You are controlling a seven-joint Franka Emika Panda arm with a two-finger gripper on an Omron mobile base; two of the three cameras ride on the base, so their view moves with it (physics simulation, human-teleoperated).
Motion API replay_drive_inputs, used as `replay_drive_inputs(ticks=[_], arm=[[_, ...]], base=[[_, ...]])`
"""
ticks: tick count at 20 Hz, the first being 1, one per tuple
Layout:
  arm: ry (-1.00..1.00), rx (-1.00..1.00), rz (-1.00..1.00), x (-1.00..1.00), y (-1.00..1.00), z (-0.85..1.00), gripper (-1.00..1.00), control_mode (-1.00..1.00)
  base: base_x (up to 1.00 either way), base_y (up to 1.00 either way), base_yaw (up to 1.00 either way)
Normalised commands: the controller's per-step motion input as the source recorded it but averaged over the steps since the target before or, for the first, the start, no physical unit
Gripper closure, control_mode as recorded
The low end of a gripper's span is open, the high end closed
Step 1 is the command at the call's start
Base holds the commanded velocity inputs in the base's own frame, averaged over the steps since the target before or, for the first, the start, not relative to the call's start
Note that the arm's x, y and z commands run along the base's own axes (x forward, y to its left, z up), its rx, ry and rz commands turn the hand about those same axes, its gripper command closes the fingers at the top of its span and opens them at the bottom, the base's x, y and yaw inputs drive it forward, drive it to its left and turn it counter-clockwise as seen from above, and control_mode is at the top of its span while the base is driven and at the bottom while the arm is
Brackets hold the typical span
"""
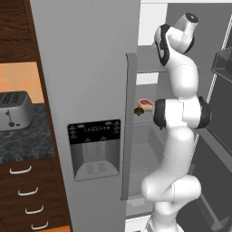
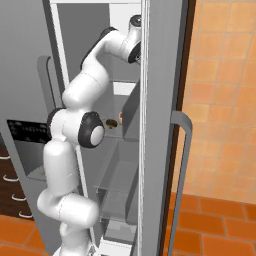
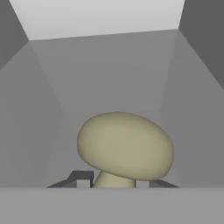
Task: Place one mushroom and one steak in each tupperware on the nearby counter, to pack two identical lunches.
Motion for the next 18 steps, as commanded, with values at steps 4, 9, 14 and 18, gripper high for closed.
replay_drive_inputs(ticks=[4, 9, 14, 18], arm=[[-0.47, 0.0, 0.0, -0.14, 0.23, -0.04, 1.0, -1.0], [-0.05, -0.02, -0.05, -0.77, 0.12, 0.21, 1.0, -1.0], [0.01, -0.08, -0.05, -1.0, 0.37, 0.34, 1.0, -1.0], [0.04, -0.06, -0.05, -1.0, 0.28, 0.09, 1.0, -1.0]], base=[[0.0, 0.0, 0.0], [0.0, 0.0, 0.0], [0.0, 0.0, 0.0], [0.0, 0.0, 0.0]])
